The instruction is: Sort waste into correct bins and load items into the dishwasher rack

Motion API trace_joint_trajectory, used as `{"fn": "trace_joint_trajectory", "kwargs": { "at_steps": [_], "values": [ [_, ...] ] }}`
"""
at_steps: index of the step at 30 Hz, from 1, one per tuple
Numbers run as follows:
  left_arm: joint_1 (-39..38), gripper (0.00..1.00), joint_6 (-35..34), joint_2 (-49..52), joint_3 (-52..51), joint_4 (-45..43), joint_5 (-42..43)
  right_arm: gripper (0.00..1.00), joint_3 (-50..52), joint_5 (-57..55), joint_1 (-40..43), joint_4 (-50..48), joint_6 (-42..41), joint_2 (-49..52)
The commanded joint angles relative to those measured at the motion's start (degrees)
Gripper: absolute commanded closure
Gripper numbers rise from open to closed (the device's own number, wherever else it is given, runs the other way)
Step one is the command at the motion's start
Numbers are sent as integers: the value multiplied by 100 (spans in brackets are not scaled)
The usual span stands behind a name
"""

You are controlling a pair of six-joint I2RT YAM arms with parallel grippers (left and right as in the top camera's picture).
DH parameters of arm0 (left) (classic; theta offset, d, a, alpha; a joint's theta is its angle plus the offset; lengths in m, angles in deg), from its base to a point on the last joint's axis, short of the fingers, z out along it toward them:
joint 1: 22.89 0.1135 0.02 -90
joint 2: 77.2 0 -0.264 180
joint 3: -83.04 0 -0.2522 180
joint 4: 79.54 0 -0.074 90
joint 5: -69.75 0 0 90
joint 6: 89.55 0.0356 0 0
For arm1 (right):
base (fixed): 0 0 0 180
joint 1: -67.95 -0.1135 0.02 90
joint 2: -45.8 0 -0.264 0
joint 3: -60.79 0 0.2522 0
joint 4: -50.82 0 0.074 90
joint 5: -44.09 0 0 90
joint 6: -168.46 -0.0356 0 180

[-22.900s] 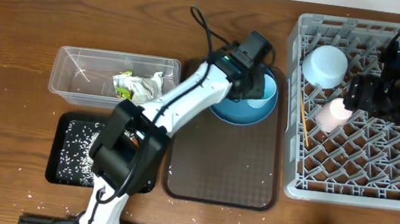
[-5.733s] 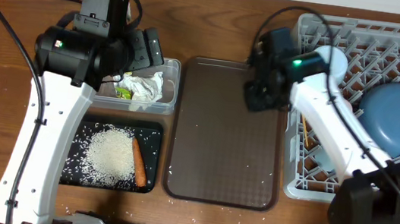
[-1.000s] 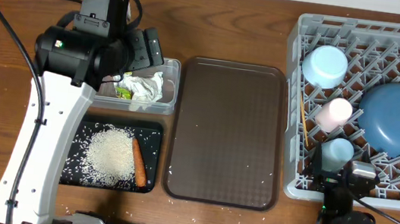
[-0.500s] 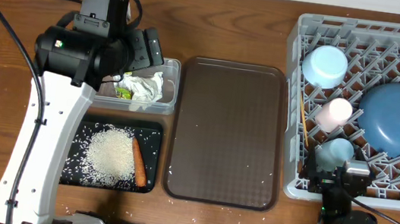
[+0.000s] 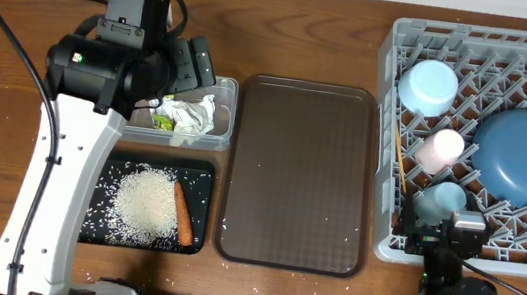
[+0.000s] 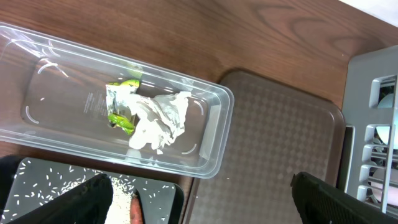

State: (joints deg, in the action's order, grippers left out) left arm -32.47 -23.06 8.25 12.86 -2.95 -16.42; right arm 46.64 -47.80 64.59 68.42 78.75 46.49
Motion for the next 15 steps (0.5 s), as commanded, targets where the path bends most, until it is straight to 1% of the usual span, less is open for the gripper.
{"fn": "trace_joint_trajectory", "kwargs": {
  "at_steps": [1,13,15],
  "values": [
    [20,6,57,11,22,15,-111,1,7,44,70,26,61,-37],
    [13,6,57,4,-11,15,-107,1,7,44,70,28,61,-37],
    [-2,6,57,-136,-39,15,-111,1,7,44,70,28,61,-37]
  ]
}}
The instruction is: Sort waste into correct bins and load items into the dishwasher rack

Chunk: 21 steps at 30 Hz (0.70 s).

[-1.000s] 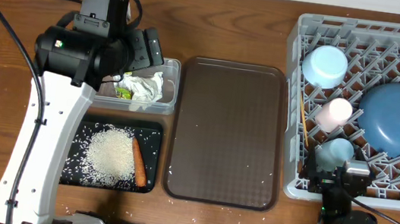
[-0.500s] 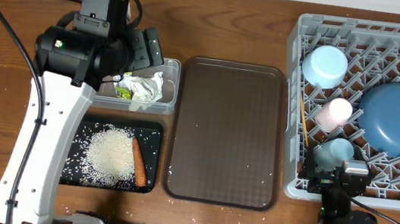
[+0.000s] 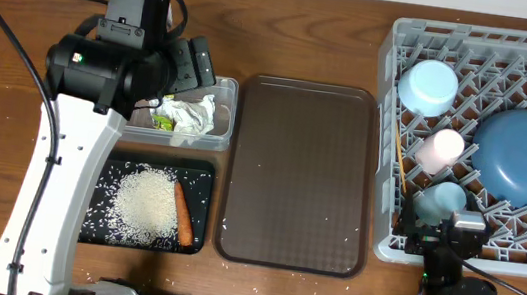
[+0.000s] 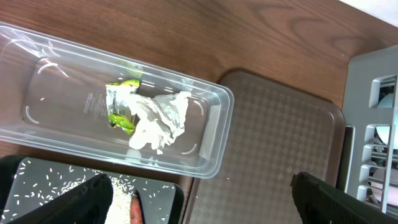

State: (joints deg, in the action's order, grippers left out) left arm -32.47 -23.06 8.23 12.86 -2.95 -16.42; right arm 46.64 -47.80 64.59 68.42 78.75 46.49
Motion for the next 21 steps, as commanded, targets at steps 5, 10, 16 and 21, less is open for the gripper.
{"fn": "trace_joint_trajectory", "kwargs": {
  "at_steps": [5,10,16,21],
  "values": [
    [-2,6,59,-800,-55,7,-461,1,7,44,70,26,61,-37],
    [-2,6,59,-1919,-297,-11,-1025,1,7,44,70,26,61,-37],
    [-2,6,59,-3624,-1438,-448,-1147,1,7,44,70,26,61,-37],
    [-2,6,57,-5132,-2870,-951,-1207,1,7,44,70,26,61,-37]
  ]
}}
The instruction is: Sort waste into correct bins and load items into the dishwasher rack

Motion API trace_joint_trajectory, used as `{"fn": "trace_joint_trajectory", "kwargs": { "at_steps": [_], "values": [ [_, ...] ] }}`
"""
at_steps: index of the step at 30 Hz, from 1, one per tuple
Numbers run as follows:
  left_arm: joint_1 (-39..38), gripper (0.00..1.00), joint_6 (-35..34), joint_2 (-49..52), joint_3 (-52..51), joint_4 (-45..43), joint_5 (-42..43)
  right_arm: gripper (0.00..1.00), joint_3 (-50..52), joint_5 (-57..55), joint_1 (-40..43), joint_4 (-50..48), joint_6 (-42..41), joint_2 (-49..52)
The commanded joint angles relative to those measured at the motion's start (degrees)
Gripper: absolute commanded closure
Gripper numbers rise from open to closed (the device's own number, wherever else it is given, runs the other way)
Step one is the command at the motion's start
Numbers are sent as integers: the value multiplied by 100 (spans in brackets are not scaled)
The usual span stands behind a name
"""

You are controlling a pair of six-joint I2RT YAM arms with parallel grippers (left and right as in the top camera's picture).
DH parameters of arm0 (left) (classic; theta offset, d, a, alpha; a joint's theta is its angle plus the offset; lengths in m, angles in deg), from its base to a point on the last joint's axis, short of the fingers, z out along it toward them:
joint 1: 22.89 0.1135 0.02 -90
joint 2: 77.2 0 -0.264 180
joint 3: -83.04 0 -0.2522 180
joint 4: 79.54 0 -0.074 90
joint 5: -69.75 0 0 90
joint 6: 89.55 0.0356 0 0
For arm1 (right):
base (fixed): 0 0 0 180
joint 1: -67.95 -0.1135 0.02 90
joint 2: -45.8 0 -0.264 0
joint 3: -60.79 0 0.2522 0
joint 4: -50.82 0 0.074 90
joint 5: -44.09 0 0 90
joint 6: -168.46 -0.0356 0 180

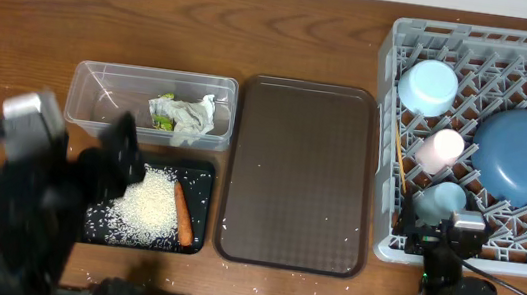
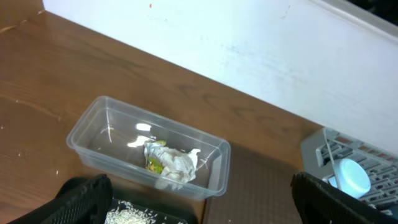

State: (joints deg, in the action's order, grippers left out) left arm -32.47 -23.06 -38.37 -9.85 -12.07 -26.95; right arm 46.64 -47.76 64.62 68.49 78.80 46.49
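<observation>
A clear plastic bin (image 1: 98, 97) at the left holds crumpled white and green waste (image 1: 182, 115). In front of it, a black tray (image 1: 202, 175) carries spilled rice (image 1: 148, 204) and a carrot (image 1: 182, 214). The grey dishwasher rack (image 1: 390, 103) at the right holds a light blue bowl (image 1: 428, 85), a pink cup (image 1: 440, 149), a blue plate (image 1: 525, 154) and a pale blue cup (image 1: 440, 200). My left gripper (image 2: 199, 202) is open and empty, blurred at the lower left over the black tray's near side. My right gripper (image 1: 446, 235) sits at the rack's front edge.
A brown serving tray (image 1: 301, 172) lies bare between the bins and the rack. A thin stick (image 1: 401, 154) leans along the rack's left wall. Loose rice grains dot the table near the trays. A white wall (image 2: 249, 50) rises behind the table.
My left arm has moved from above the clear bin back to the lower left corner. Its camera now looks across the table instead of straight down. The jaws stay open and empty.
At both earlier moments my left gripper hung open, unmoving, directly over the clear bin with the crumpled waste lying in it. Now it is drawn back low at the front left. The rack, trays and right arm have not changed.
</observation>
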Motion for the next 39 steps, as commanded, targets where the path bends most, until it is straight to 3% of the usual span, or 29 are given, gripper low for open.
{"fn": "trace_joint_trajectory", "kwargs": {
  "at_steps": [1,9,16,22,39],
  "values": [
    [0,6,57,-791,-918,-116,-153,1,7,39,68,20,57,-37],
    [219,6,33,-2675,-3340,-1394,-142,1,7,39,70,22,57,-35],
    [321,6,33,-3412,-5427,-3873,343,1,7,39,68,22,57,-37],
    [321,6,33,-3652,-6450,-5464,610,1,7,39,70,22,57,-37],
    [321,6,85,-3875,-7311,-5501,608,1,7,39,70,22,57,-35]
  ]
}}
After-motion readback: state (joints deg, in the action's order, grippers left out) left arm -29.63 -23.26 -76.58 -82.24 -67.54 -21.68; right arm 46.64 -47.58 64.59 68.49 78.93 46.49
